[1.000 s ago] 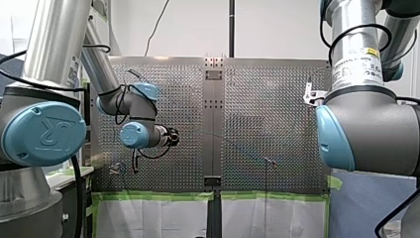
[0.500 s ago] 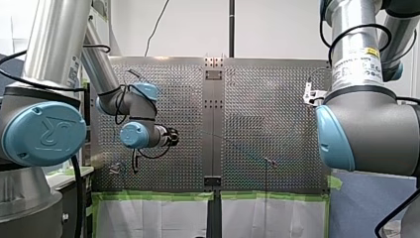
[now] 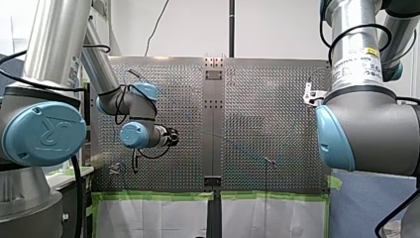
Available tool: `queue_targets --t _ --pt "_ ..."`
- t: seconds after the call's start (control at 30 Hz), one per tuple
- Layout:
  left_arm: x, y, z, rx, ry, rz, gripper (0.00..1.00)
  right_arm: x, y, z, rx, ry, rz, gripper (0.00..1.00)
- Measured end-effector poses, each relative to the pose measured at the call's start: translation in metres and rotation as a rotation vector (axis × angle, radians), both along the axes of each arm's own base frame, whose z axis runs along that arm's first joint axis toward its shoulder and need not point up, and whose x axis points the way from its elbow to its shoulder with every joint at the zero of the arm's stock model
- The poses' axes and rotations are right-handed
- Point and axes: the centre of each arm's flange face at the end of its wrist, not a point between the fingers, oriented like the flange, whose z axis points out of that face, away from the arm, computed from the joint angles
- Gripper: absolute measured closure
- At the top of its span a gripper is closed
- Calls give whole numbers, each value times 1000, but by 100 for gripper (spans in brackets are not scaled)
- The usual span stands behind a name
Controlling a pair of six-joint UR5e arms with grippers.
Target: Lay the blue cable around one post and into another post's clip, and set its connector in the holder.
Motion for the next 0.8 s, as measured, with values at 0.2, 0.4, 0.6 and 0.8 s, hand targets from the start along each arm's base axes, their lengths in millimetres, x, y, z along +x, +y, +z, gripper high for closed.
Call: queue_targets --t 0.2,0.4,0.6,0.8 --pt "0 0 0 0 1 0 2 0 0 1 -4 3 0 0" --pt "0 0 0 1 2 0 2 0 0 1 -7 4 -1 0" --pt "0 0 0 1 2 0 2 1 -1 1 -9 4 -1 0" --pt "0 0 0 1 2 0 2 1 -1 1 -11 4 -2 0"
